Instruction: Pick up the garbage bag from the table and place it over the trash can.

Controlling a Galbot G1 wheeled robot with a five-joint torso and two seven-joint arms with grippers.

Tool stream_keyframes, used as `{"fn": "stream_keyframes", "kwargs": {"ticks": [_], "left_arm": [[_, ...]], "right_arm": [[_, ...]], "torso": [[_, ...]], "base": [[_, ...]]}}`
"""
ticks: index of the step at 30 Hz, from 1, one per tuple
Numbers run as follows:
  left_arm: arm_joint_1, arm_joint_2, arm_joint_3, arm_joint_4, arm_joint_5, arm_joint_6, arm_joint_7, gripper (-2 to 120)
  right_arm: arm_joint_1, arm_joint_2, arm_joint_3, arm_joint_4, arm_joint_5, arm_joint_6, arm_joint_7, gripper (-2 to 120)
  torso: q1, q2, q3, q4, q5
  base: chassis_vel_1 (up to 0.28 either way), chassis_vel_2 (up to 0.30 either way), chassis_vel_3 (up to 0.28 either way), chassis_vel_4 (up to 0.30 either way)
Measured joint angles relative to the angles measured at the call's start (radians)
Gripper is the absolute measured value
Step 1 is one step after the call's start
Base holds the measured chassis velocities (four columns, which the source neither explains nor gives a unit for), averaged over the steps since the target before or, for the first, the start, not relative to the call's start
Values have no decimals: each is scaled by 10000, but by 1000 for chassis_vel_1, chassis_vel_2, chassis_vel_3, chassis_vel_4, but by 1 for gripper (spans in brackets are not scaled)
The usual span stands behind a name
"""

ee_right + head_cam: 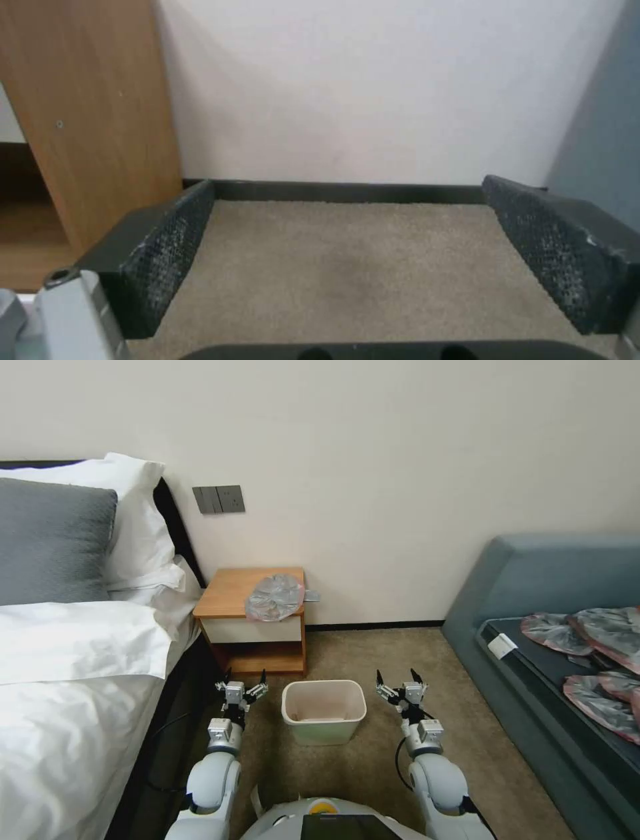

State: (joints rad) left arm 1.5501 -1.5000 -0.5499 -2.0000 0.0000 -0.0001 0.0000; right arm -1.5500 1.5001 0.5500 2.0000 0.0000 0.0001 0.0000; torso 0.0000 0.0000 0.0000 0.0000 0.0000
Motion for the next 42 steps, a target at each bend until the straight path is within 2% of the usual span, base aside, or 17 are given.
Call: {"fn": "stream_keyframes", "kwargs": {"ticks": [42], "left_arm": [[0,0,-1,0,0,0,0,100]], "right_arm": [[0,0,0,0,0,0,0,100]], "torso": [[0,0,0,0,0]], "base": [[0,0,0,0]]}}
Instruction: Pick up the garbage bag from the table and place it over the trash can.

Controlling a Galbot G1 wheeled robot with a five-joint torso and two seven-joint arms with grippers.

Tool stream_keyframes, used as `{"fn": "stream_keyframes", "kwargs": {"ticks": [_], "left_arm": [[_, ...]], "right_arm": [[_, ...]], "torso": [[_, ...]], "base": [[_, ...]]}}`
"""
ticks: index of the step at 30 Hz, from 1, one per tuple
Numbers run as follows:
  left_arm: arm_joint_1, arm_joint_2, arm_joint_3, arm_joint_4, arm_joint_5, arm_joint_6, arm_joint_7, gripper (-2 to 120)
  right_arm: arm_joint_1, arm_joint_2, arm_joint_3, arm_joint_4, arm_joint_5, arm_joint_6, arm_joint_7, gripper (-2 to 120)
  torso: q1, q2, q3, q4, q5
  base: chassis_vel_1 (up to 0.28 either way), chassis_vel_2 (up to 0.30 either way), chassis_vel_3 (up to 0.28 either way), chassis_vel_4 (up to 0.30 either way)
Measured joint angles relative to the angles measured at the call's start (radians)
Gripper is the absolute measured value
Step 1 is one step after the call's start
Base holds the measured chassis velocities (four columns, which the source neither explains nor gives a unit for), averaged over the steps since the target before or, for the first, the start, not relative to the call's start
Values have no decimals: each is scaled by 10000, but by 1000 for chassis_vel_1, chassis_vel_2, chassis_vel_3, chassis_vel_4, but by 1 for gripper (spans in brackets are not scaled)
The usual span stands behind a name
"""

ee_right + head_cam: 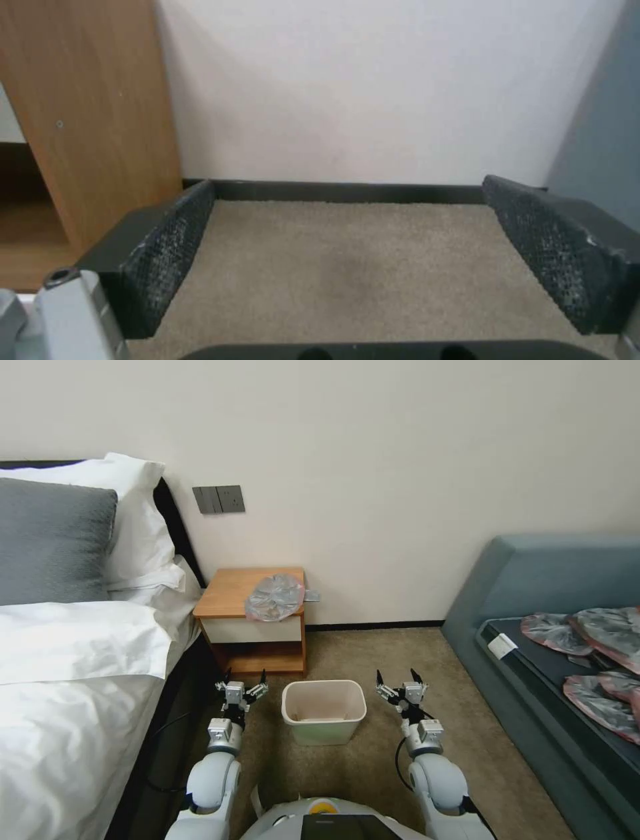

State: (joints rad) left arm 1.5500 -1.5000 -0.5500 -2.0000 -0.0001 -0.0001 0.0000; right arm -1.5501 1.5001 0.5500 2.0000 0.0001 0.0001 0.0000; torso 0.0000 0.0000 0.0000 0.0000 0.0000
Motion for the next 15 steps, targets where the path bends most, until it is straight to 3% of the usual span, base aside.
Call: {"fn": "stream_keyframes", "kwargs": {"ticks": [15], "left_arm": [[0,0,0,0,0,0,0,100]], "right_arm": [[0,0,0,0,-1,0,0,100]], "torso": [[0,-1,0,0,0]], "base": [[0,0,0,0]]}}
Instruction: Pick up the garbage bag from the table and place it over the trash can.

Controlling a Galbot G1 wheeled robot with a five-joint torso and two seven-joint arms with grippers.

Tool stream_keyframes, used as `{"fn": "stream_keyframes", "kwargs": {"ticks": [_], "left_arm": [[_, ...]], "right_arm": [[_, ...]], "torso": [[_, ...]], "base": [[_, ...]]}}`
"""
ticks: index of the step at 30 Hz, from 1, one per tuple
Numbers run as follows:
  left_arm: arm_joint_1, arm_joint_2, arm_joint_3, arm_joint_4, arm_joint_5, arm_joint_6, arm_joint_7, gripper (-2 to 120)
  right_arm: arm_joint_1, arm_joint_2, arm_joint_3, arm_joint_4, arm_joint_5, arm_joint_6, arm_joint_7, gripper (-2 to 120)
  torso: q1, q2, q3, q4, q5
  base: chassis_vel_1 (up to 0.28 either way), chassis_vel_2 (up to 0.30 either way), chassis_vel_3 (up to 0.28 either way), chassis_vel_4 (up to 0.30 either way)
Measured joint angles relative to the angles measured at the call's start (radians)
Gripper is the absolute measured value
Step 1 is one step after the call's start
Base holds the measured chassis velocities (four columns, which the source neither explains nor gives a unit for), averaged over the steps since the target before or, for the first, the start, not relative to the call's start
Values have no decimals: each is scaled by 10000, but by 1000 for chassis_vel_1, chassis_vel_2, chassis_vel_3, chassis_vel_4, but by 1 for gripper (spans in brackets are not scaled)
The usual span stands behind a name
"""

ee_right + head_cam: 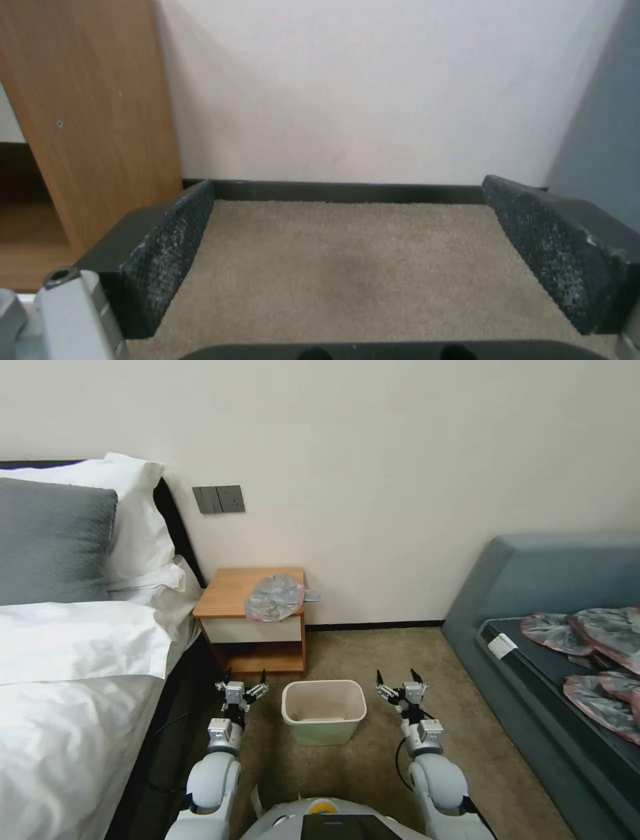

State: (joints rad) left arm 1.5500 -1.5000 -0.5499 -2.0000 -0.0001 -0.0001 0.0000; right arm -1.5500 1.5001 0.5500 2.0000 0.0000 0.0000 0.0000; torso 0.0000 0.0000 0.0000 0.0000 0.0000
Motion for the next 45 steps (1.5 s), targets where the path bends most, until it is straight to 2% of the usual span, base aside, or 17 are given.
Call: {"fn": "stream_keyframes", "kwargs": {"ticks": [12,16,18,20,22,24,26,27,29,32,34,35,37,39,45], "left_arm": [[6,0,0,-3,0,1,0,100],[130,-3,-5,-255,-39,71,-29,100],[378,-10,-30,-786,-150,236,-107,100],[515,-15,-44,-1082,-222,335,-153,100],[761,-26,-77,-1597,-328,506,-237,100],[807,-29,-81,-1699,-352,540,-253,100],[1173,-45,-118,-2477,-514,788,-373,100],[1173,-45,-118,-2477,-514,788,-373,100],[1484,-65,-151,-3141,-662,996,-471,100],[1678,-70,-167,-3557,-749,1129,-529,100],[1987,-87,-202,-4216,-888,1346,-632,100],[1987,-87,-202,-4216,-888,1346,-632,100],[2276,-101,-232,-4816,-1018,1537,-723,100],[2486,-114,-255,-5041,-1114,1671,-792,100],[2723,-128,-279,-5088,-1226,1841,-866,100]], "right_arm": [[-5,0,0,4,1,-4,0,100],[-140,68,30,407,27,-177,0,100],[-354,189,103,1064,81,-465,-1,100],[-375,204,113,1205,87,-494,-2,100],[-488,255,129,1484,125,-638,-2,100],[-516,269,138,1578,139,-682,-2,100],[-805,430,229,2464,265,-1084,-20,100],[-805,430,229,2464,265,-1084,-20,100],[-1045,570,309,3220,373,-1424,-51,100],[-1209,661,355,3694,441,-1644,-72,100],[-1475,810,435,4509,558,-2015,-106,100],[-1475,810,435,4509,558,-2015,-106,100],[-1705,939,507,5031,667,-2333,-134,100],[-1858,965,499,5096,860,-2541,-138,100],[-1870,909,465,5113,1102,-2622,-137,100]], "torso": [[0,0,0,0,0],[0,0,0,0,-1],[0,1,0,0,1],[0,0,-1,-2,-5],[0,0,0,1,7],[0,0,0,2,6],[-1,0,0,0,1],[-1,0,0,0,1],[0,0,-1,0,-1],[-1,0,0,0,0],[0,0,-1,0,0],[0,0,-1,0,0],[-1,1,-1,0,-4],[-1,1,-1,-3,4],[-1,1,-1,0,-2]], "base": [[0,0,0,0],[0,0,0,0],[0,0,0,0],[0,0,0,0],[0,0,0,0],[0,0,0,0],[0,0,0,0],[0,0,0,0],[0,0,0,0],[0,0,0,0],[0,0,0,0],[0,0,0,0],[0,0,0,0],[0,0,0,0],[0,0,0,0]]}}
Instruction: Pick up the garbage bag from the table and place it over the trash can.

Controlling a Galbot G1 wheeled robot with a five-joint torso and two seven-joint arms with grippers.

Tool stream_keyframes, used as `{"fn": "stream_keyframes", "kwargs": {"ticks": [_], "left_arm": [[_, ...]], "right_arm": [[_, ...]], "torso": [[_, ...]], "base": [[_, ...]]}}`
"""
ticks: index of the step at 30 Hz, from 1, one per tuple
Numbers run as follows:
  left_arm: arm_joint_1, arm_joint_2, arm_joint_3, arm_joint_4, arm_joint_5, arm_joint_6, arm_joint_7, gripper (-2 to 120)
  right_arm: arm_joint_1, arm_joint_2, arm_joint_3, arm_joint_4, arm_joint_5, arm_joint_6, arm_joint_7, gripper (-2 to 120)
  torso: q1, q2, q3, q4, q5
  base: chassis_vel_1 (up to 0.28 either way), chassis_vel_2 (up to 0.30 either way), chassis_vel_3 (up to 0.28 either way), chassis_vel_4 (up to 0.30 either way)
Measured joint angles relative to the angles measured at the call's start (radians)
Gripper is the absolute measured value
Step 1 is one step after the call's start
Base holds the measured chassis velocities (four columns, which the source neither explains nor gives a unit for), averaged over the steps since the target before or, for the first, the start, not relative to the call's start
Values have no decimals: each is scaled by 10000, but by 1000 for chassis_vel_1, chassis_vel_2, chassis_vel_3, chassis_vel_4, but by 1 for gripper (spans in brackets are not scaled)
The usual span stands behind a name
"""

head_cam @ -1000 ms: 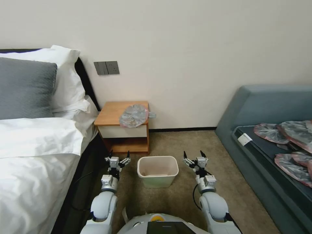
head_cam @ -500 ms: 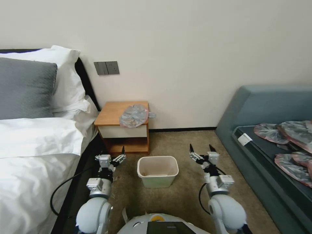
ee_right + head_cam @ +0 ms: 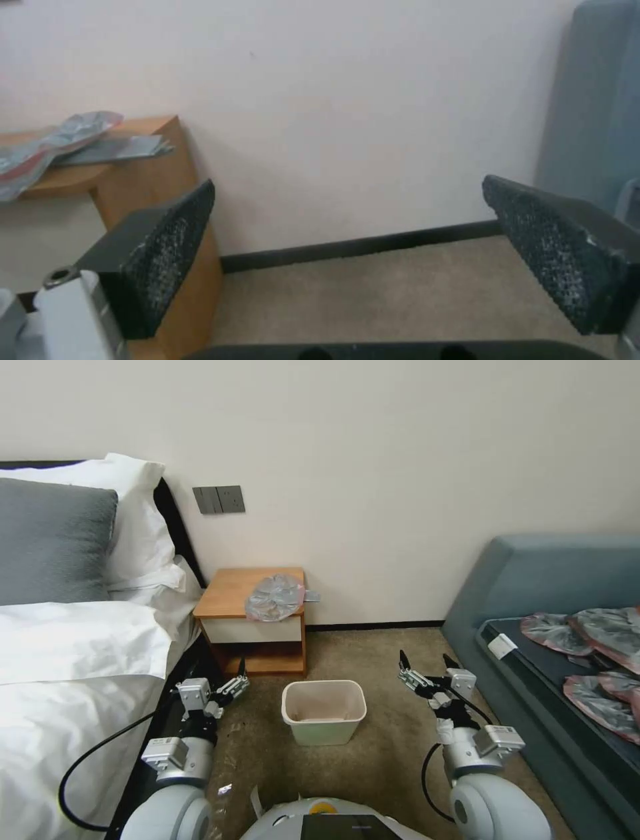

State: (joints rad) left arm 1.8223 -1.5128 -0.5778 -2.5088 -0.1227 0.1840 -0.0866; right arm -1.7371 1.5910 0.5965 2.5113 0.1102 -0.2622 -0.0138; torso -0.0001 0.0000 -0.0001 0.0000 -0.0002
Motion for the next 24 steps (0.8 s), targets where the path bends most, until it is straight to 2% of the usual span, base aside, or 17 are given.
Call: {"fn": "stream_keyframes", "kwargs": {"ticks": [5,9,12,13,15,16,17,24], "left_arm": [[18,4,-2,2,-1,48,-1,100],[-10,174,-23,27,391,452,32,100],[-30,235,-29,43,552,584,67,100],[-30,235,-29,43,552,584,67,100],[-35,242,-31,53,566,592,74,100],[-35,242,-31,53,566,592,74,100],[-38,290,-23,58,565,596,73,100],[-88,602,86,70,515,553,81,100]], "right_arm": [[59,-112,-31,-26,158,3,12,100],[225,-282,-61,-56,822,5,106,100],[656,-598,-98,-276,2227,-22,366,100],[656,-598,-98,-276,2227,-22,366,100],[1045,-855,-96,-647,3611,-43,696,100],[1045,-855,-96,-647,3611,-43,696,100],[1264,-994,-56,-854,4358,-43,859,100],[2424,-1599,-61,-1708,6139,-69,1417,100]], "torso": [[0,0,0,0,1],[0,0,1,-2,2],[0,0,1,3,2],[0,0,1,3,2],[0,0,1,1,3],[0,0,1,1,3],[0,0,2,1,1],[0,0,2,1,3]], "base": [[0,0,0,0],[0,0,0,0],[0,0,0,0],[0,0,0,0],[0,0,0,0],[0,0,0,0],[0,0,0,0],[0,0,0,0]]}}
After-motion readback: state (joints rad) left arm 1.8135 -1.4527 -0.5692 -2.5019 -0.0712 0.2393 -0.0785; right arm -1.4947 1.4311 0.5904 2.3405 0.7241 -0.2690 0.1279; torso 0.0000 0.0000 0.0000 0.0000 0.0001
